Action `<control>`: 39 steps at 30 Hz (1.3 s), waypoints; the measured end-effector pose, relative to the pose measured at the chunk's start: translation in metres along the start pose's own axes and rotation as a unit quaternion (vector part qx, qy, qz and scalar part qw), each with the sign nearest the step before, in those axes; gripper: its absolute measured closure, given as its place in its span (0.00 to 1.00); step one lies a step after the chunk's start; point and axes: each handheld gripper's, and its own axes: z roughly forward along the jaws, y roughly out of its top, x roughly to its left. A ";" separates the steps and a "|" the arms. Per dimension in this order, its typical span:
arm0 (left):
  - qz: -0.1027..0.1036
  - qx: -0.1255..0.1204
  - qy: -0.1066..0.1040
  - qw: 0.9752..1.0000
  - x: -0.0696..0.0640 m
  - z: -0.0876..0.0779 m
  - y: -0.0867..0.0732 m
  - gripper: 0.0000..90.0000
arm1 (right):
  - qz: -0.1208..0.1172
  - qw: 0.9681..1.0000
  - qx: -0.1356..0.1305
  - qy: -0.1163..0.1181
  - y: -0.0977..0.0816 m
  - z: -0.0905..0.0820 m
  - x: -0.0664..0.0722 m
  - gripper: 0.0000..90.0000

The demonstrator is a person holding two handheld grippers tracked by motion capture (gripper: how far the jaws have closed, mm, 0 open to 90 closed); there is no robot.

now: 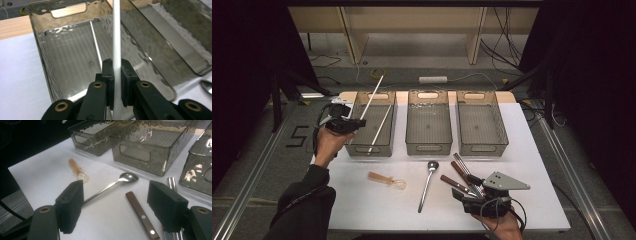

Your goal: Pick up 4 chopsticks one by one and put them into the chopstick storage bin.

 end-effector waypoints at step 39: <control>-0.060 0.032 0.037 0.997 0.017 0.052 -0.013 0.91 | -0.003 1.000 0.002 0.012 0.000 0.002 0.002 0.34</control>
